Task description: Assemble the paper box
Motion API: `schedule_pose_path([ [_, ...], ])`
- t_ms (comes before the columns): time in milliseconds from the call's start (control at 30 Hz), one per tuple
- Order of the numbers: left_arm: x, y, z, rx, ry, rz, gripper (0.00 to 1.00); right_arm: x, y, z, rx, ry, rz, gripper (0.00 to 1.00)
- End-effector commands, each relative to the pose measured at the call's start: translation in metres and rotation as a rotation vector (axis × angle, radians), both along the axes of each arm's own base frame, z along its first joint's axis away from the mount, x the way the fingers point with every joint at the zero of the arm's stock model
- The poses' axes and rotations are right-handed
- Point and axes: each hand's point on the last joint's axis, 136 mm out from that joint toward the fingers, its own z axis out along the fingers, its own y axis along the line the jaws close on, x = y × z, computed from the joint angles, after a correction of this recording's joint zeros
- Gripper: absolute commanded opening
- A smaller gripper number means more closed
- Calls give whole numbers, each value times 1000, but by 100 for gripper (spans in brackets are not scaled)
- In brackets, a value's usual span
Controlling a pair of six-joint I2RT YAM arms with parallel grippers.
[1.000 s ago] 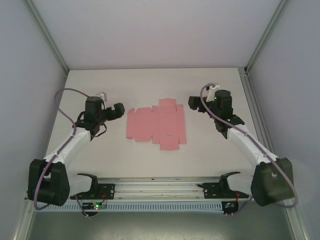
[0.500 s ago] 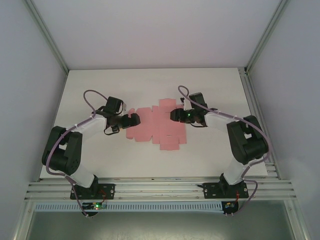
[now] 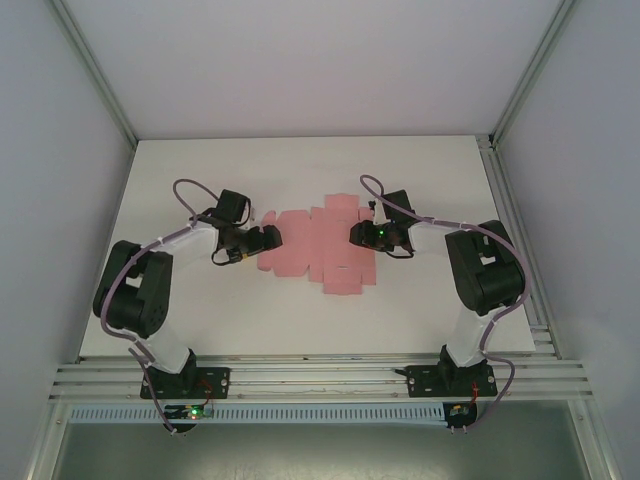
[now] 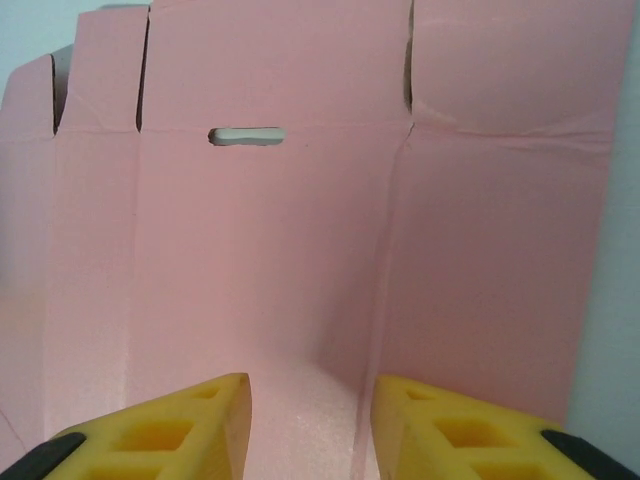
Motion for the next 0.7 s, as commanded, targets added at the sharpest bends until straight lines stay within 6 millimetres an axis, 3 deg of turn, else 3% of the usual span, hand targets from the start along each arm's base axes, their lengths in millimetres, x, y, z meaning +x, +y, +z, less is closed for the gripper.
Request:
schedule_pose_path([
  [0,-19,-13,0,-92,146,34,89,-38,-32,-50,-137,175,-57,43],
  [133,-36,-4,-4,-53,258,104,73,-42,-36,-51,-163,177,-57,43],
  [233,-42,9,-6,7,277,169,71,-45,-37,-53,-169,180,-53,43],
  [333,-46,10,-7,-10,292,213,70,-45,-37,-55,-171,188,-52,43],
  [400,-40,5,-7,-58,265,234,67,-45,-34,-55,-159,185,-41,43],
  [433,-38,4,-8,-71,267,250,58,-44,-33,-55,-157,185,-39,43],
  [600,-26,-9,-9,-143,284,256,41,-44,-30,-51,-156,175,-16,42],
  [667,-23,-8,-9,-136,270,261,39,-44,-32,-51,-173,172,-21,42],
])
